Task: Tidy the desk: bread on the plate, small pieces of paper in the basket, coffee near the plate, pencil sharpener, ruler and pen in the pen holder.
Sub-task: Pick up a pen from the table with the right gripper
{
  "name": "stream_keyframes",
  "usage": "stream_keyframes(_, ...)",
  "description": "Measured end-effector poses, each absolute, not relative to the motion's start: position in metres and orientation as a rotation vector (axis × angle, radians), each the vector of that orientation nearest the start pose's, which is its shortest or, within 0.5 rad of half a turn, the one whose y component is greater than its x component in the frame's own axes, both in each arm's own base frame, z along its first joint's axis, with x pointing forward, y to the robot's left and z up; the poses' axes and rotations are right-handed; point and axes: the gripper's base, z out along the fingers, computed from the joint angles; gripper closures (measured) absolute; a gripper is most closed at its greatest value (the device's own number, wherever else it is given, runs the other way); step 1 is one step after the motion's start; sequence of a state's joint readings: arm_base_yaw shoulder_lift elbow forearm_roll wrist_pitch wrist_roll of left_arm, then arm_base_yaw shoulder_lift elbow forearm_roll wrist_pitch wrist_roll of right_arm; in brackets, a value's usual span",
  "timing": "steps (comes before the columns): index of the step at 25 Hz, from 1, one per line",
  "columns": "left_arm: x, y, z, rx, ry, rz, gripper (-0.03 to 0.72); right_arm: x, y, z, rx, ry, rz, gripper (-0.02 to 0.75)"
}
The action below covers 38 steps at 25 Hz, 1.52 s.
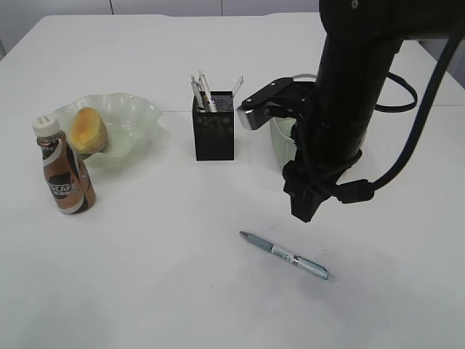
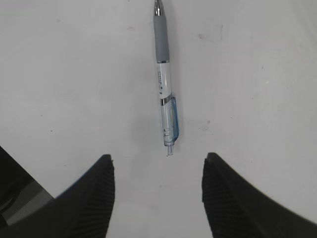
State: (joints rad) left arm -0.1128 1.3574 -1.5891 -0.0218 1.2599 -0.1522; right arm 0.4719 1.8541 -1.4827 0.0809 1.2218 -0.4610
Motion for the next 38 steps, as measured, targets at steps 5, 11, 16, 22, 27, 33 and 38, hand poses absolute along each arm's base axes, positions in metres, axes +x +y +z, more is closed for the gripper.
stream_keyframes(5, 0.261, -0.032, 0.433, -0.049, 2.517, -0.148, 0.370, 0.320, 0.170, 0.226, -1.376, 2.819, 0.109, 0.320)
stream_keyframes(11, 0.261, -0.032, 0.433, -0.049, 2.517, -0.151, 0.370, 0.306, 0.162, 0.197, -1.410, 2.885, 0.084, 0.320)
stream_keyframes(16, 0.261, -0.032, 0.433, -0.049, 2.517, -0.151, 0.370, 0.311, 0.164, 0.192, -1.369, 2.807, 0.079, 0.320)
stream_keyframes(22, 0.261, -0.032, 0.433, -0.049, 2.517, -0.151, 0.370, 0.317, 0.167, 0.179, -1.364, 2.798, 0.075, 0.320)
stream_keyframes(27, 0.261, -0.032, 0.433, -0.049, 2.517, -0.151, 0.370, 0.321, 0.168, 0.152, -1.395, 2.859, 0.071, 0.320)
stream_keyframes(33, 0.261, -0.032, 0.433, -0.049, 2.517, -0.151, 0.370, 0.323, 0.169, 0.137, -1.421, 2.877, 0.062, 0.320)
stream_keyframes(38, 0.261, -0.032, 0.433, -0.049, 2.517, -0.151, 0.370, 0.325, 0.169, 0.129, -1.439, 2.866, 0.056, 0.320)
